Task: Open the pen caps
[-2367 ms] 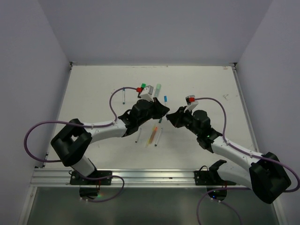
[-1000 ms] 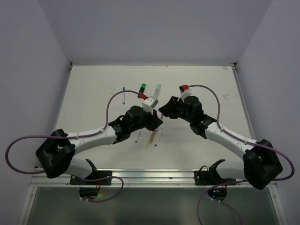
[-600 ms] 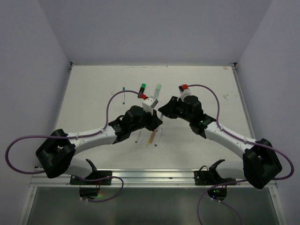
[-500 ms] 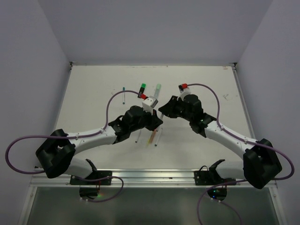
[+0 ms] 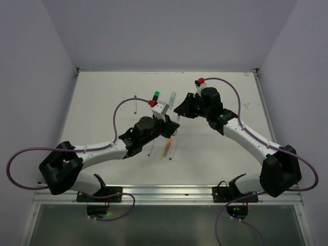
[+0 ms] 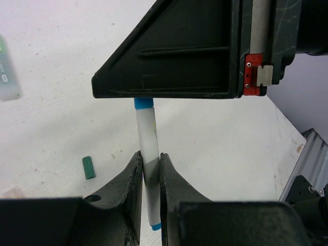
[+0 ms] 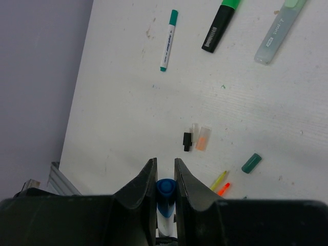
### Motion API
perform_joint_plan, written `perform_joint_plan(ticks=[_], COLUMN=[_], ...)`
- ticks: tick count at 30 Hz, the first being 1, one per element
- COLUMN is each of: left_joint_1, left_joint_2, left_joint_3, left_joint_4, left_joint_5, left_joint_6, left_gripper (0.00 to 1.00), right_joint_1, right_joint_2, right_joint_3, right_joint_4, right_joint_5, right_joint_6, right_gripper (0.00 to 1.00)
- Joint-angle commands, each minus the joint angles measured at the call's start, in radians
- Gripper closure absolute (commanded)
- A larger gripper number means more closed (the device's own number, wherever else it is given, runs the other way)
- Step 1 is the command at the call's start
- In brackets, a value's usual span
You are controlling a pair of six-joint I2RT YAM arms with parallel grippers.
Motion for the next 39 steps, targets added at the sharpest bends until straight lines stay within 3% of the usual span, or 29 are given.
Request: perform_joint_plan(ticks=[1,21,30,34,39], left_joint_1=[-0.093,-0.098,-0.098,-0.102,-0.125], left_joint_2=[0.016,-0.048,-0.040,0.059,0.200], left_joint_3=[-0.086,-0.170,-0.080,0.032,0.175], left_joint_4=[-0.223,-0.180,-0.270,-0.323,-0.444], left_joint_5=[0.232,0.223,0.099,0.043,-0.067], left_joint_6=[-0.025,-0.023,-0.062,-0.131,-0.186], left_gripper=[1.00,1.00,1.00,1.00,1.00], right_joint_1=[-0.111,-0.206,-0.206,-0.205,-0.200], right_joint_2=[-0.006,-0.001,-0.023,0.011,0.051], right_joint_3=[0.192,0.274,0.133,0.076,-0.007], right_joint_4=[0.345,0.469,0.183,0.023,-0.037], right_joint_5=[0.205,0.124,0.119,0.146,0.179], right_joint_6=[-0.018,0.071,-0.008,-0.054,-0.055], right_gripper=[1.00,1.00,1.00,1.00,1.00])
